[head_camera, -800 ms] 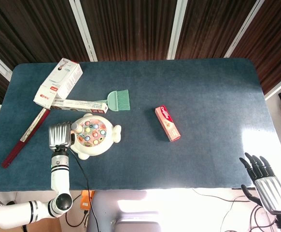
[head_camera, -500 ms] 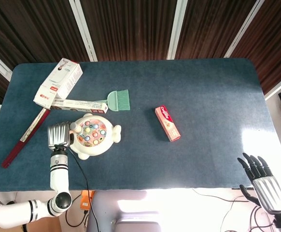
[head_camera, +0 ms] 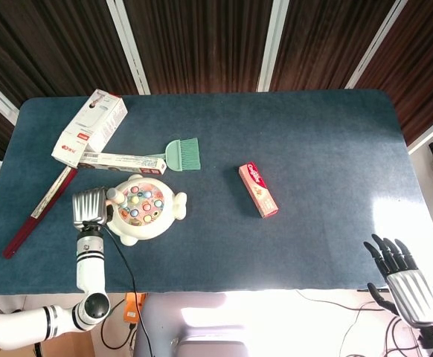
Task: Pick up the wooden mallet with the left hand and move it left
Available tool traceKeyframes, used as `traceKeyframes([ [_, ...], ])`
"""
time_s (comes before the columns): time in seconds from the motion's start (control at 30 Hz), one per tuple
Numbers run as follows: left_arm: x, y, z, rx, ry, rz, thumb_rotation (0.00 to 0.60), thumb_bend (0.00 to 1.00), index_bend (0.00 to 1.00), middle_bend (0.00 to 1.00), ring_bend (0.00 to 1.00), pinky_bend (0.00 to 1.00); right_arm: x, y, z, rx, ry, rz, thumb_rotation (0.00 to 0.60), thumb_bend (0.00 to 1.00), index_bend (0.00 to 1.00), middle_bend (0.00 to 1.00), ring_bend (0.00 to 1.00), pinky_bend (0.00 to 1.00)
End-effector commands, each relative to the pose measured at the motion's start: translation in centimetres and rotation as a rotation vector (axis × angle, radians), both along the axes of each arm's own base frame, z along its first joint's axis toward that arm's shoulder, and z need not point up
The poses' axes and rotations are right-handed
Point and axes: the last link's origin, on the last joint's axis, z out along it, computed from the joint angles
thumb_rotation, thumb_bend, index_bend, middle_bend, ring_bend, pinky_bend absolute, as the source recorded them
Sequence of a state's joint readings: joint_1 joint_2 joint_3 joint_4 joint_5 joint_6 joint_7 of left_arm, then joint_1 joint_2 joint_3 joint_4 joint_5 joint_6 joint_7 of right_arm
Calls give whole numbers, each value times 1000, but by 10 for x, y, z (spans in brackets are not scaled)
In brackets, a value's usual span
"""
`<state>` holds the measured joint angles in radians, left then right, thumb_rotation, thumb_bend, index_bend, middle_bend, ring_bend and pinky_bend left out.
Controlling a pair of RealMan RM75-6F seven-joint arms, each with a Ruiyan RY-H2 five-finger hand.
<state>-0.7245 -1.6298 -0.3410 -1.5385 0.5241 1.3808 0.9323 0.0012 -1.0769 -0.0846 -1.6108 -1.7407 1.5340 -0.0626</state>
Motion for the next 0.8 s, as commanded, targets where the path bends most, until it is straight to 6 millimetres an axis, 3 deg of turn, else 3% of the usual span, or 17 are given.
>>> traceKeyframes([
  [0.03,-2,0,-3,-10,4,7,600,654,773,678,497,538,0,1,1,-4,-1,1,600,323,0,0,0,0],
  [0.37,-5,1,-11,-31,40,2,600,654,773,677,497,538,-1,1,1,-6,-5,8,600,323,0,0,0,0],
  [0.8,34,4,-1,3,-13,-68,600,654,773,678,497,538,-1,1,1,-7,-5,4,600,323,0,0,0,0],
])
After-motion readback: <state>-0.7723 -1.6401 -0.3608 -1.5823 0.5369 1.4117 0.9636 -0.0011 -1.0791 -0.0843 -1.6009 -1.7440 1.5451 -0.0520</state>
